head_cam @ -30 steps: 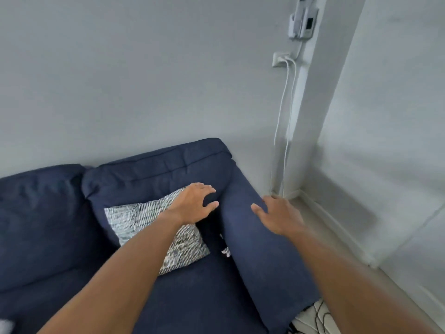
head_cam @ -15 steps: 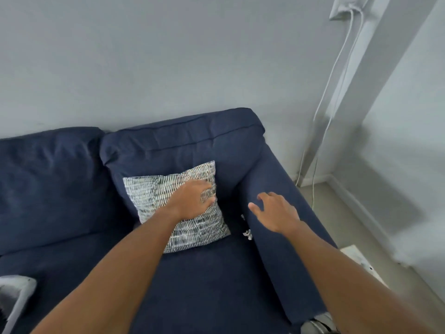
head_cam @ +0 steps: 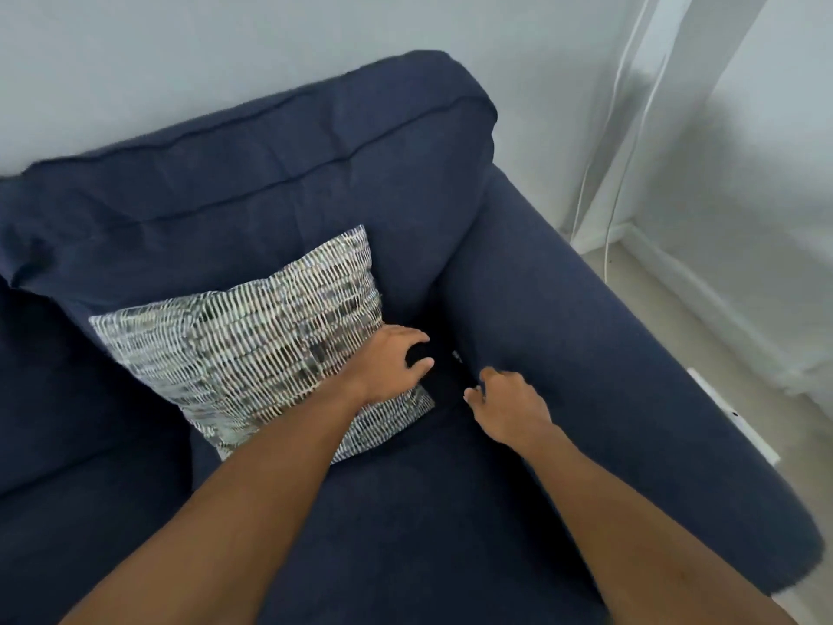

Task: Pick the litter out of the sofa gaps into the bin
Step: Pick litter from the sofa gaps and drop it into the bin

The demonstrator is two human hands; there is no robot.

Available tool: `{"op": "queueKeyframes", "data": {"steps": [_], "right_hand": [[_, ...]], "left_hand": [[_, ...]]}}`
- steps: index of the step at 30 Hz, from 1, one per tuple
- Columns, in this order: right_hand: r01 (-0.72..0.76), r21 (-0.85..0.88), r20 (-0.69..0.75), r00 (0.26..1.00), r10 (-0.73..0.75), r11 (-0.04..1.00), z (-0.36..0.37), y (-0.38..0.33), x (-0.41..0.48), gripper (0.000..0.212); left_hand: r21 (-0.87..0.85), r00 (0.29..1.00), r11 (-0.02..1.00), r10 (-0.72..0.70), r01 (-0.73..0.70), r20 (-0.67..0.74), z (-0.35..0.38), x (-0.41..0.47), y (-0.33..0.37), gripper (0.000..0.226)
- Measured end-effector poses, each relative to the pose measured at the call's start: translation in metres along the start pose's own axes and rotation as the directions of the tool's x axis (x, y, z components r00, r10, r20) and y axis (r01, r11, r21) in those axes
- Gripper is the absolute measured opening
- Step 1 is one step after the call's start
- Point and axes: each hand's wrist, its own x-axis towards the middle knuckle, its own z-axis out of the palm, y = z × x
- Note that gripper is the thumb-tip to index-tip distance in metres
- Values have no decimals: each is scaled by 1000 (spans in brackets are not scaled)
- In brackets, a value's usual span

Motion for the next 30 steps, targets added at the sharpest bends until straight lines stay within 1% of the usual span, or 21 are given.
{"op": "queueKeyframes", "data": {"steps": [4,9,11,13,16,18,19,21,25,27,30], "right_hand": [[-71,11,18,997,71,997,52,14,31,38],[-108,-36,-30,994,107,993,91,23,58,39],[-131,-52,-43,991,129,990,107,28,73,42],[-143,-74,-54,989,139,987,122,33,88,48],[-133,-134,-91,988,122,982,140,38,105,55],[-124,-152,-148,984,101,981,153,42,118,50],[-117,-147,-168,981,92,982,157,44,123,43],[-109,-107,-157,983,91,988,166,49,133,35],[-172,81,-25,984,174,982,177,54,147,46],[-204,103,-17,978,207,974,183,56,154,47],[-230,90,-43,971,234,969,190,58,158,48]], "left_hand": [[-33,996,999,24,-21,88,51,39,-15,53],[-75,992,997,20,-11,122,87,75,-25,54],[-104,993,994,-2,14,114,103,89,-29,51],[-127,997,992,-18,27,73,120,104,-31,42],[-94,998,994,-48,52,49,146,125,-36,29],[-63,998,997,-49,51,40,160,137,-41,27],[-32,998,998,-46,47,36,166,140,-42,27],[36,998,998,-49,48,25,174,146,-44,30],[110,997,991,-72,72,-5,183,154,-44,33],[125,997,989,-76,76,-4,186,158,-44,32],[121,997,990,-75,75,-6,185,157,-42,29]]}}
